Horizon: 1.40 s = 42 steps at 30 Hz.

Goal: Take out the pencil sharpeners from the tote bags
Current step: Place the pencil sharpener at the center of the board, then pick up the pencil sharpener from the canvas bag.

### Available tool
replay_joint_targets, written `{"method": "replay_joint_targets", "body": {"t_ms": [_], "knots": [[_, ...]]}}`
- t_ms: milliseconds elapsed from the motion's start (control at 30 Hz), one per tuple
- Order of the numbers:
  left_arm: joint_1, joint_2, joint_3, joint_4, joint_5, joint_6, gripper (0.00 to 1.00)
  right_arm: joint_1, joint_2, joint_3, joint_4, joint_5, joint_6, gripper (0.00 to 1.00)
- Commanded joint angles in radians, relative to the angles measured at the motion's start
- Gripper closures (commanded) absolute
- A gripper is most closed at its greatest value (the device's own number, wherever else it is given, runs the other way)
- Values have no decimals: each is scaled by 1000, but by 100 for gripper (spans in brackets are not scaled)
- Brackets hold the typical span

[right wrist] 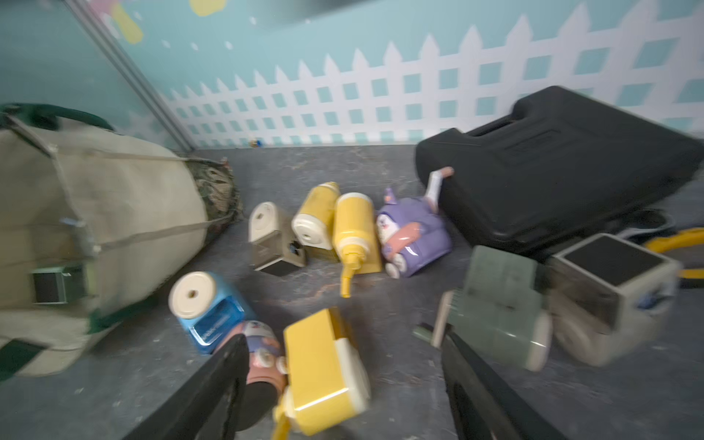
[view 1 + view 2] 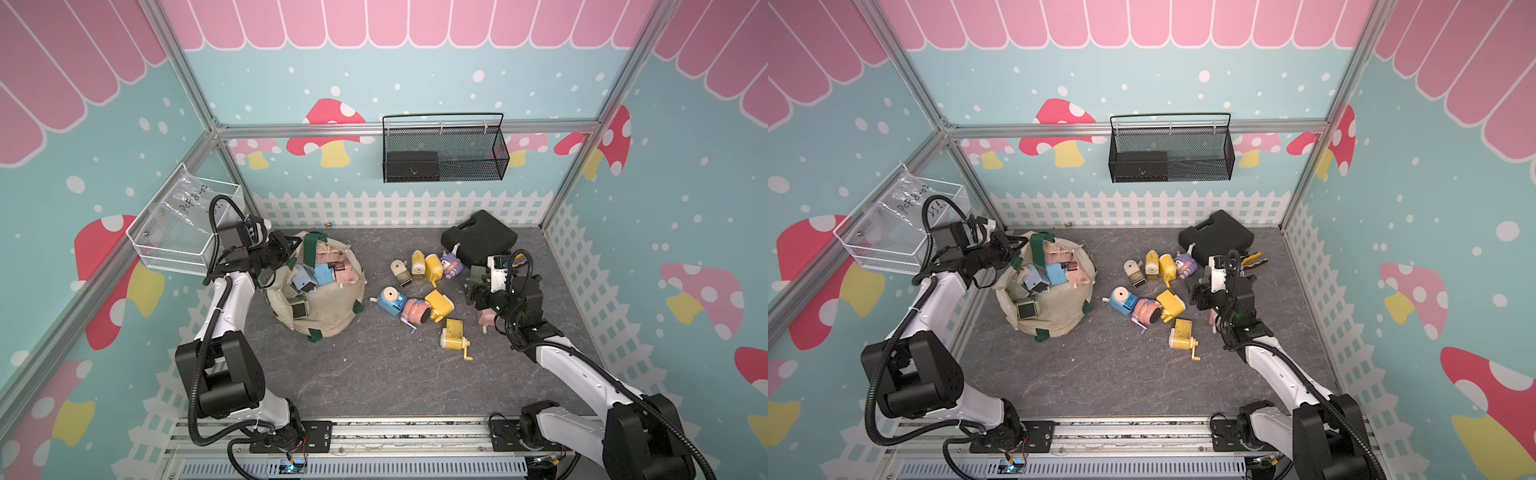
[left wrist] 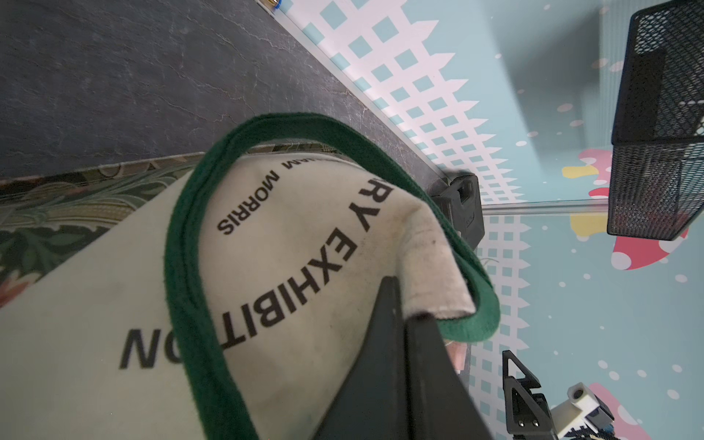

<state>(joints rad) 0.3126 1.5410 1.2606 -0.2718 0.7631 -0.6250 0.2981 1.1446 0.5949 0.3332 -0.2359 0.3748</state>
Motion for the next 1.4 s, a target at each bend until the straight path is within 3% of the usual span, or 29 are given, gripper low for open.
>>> {"method": "replay_joint_targets", "body": {"t_ms": [0,200,433,867,1133,1267,1367], "knots": [[-1,1,-3,17,18,-8,100,160,55,98,53,-43,-20,21],[0,0,-3,17,16,-7,100,460,281,301,64,-16,-35,23],[0,1,-2,17,19,-9,100,659,573,583,50,-45,-75,20],[-1,-2,-3,16,18,-7,100,728,1065,1104,-132,-10,-35,19],[0,-2,-2,16,18,-9,100,751,1281,1379,-221,67,-4,13],[1,-3,-3,17,18,-9,100,760,1345,1448,-217,172,11,10],[1,-4,-3,17,18,-8,100,761,1386,1500,-209,167,14,9]]}}
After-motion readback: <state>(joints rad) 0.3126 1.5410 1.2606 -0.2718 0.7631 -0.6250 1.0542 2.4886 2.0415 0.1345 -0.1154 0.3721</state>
